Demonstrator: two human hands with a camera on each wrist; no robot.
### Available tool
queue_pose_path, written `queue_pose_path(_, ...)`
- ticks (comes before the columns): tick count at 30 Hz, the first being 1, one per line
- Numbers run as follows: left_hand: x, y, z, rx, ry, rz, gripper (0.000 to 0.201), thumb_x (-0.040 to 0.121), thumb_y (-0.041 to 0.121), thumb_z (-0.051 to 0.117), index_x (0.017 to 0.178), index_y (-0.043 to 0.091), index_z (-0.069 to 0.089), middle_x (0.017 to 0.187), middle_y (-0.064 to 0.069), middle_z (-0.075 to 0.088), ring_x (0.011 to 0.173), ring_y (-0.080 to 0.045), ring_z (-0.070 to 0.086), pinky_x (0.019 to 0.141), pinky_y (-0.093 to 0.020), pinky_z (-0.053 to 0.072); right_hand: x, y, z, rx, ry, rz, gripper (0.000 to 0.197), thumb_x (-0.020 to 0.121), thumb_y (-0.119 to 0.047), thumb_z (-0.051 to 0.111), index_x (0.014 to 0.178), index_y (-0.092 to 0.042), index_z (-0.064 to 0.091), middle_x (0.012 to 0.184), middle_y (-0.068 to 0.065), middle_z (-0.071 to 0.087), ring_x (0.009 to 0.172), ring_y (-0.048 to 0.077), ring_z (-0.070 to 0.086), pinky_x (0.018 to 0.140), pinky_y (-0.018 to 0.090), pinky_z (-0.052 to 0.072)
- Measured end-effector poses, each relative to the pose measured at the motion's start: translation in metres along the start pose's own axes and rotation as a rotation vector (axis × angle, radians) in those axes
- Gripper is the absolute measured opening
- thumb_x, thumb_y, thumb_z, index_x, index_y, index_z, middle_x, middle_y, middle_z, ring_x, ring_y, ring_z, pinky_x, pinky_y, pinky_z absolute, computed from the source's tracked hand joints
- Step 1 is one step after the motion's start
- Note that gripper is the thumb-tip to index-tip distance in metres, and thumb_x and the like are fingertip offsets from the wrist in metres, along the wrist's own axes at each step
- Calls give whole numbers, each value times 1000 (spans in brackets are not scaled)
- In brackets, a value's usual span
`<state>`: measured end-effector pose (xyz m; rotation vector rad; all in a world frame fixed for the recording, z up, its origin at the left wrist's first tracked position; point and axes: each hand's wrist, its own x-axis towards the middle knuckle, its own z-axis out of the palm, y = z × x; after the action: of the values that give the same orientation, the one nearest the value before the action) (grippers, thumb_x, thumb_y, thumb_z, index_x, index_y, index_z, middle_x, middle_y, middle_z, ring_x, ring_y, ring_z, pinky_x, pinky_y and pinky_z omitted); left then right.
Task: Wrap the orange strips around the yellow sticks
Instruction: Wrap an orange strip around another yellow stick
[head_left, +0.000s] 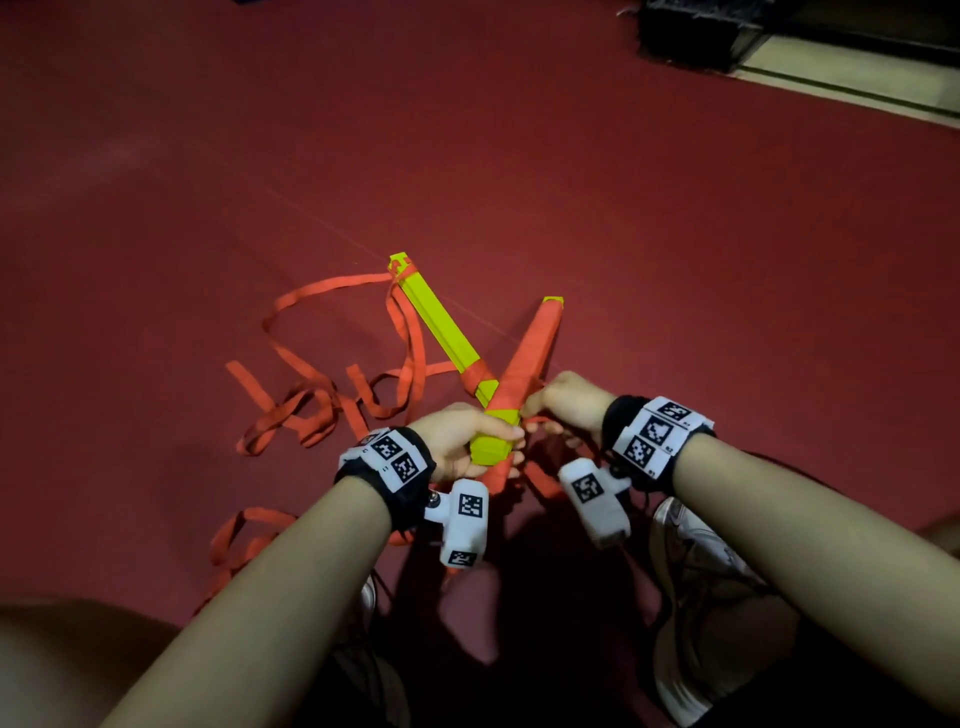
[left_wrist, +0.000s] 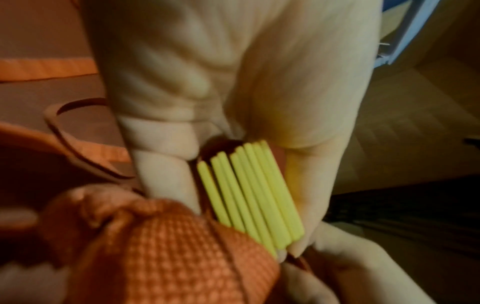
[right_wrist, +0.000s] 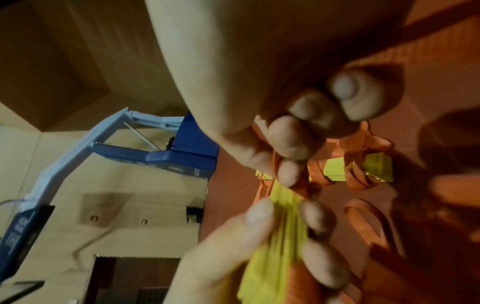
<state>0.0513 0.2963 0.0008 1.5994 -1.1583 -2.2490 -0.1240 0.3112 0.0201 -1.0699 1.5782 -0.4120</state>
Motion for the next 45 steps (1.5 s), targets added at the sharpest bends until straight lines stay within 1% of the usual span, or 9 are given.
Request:
queue_pose_path(4, 3, -6, 5, 203, 72, 81, 17, 89, 4, 72, 101, 6, 61, 67, -8, 69, 55, -17, 69, 41, -18, 44, -1, -8, -8, 57, -29, 53, 26, 92, -14, 60, 67, -7, 60, 40, -2, 35, 35, 12, 24, 41, 17, 20)
queue_pose_path(9, 17, -16, 20, 325, 316, 214, 43, 84, 49, 77, 99, 11, 65, 79, -5, 66, 57, -16, 60, 51, -25, 45, 0, -20, -5, 224, -55, -34, 24, 96, -12, 60, 73, -5, 61, 43, -1, 36, 37, 12, 27, 42, 19, 23)
queue_pose_path(15, 22, -23, 17, 531, 414, 191, 47, 83, 50, 76, 110, 13, 64, 100, -2, 69, 92, -27, 69, 77, -33, 52, -1, -28, -11, 387, -64, -62, 27, 100, -12, 55, 74, -5, 59, 42, -3, 35, 35, 9, 30, 42, 18, 25)
queue_pose_path(19, 24, -27, 14, 468, 395, 141, 26, 84, 23, 80, 98, 12, 61, 70, -2, 68, 47, -13, 63, 49, -22, 52, 1, -20, -11, 392, -38, -43, 26, 100, -10, 55, 75, -3, 60, 43, -2, 39, 36, 10, 32, 40, 17, 28)
queue_pose_path(23, 28, -31, 17, 363, 371, 135, 24, 84, 9, 75, 100, 6, 57, 66, -10, 64, 44, -19, 61, 43, -28, 51, 5, -20, -16, 407, -22, 4, 27, 97, -9, 51, 72, -4, 56, 42, -1, 37, 34, 10, 31, 39, 18, 25)
queue_pose_path(30, 27, -34, 31, 404, 410, 145, 60, 93, 64, 56, 110, 6, 60, 63, -8, 63, 40, -19, 55, 35, -22, 39, 8, -24, 1, 289, -86, -210, 26, 98, -5, 54, 74, -5, 65, 47, 2, 45, 47, 17, 36, 48, 25, 28)
queue_pose_path(38, 38, -47, 28, 357, 406, 96, 47, 107, 44, 40, 98, 1, 59, 58, -12, 59, 37, -23, 55, 37, -22, 39, -3, -38, -10, 415, -221, -317, 38, 100, -22, 41, 126, -29, 68, 123, -4, 71, 108, 16, 53, 85, 38, 39)
queue_pose_path(42, 35, -42, 29, 210, 400, 42, 49, 108, 41, 39, 81, 3, 55, 41, -8, 52, 28, -20, 46, 33, -16, 31, 3, -33, -13, 382, 33, -237, 30, 91, 1, 44, 104, -1, 71, 95, 14, 73, 75, 23, 57, 60, 26, 44)
queue_pose_path(45, 38, -38, 27, 119, 388, 21, 45, 108, 41, 38, 91, 2, 53, 39, -8, 52, 27, -20, 47, 33, -15, 31, 8, -6, -11, 21, 188, 36, 23, 90, -19, 59, 80, -1, 70, 70, 17, 69, 49, 24, 58, 47, 27, 50)
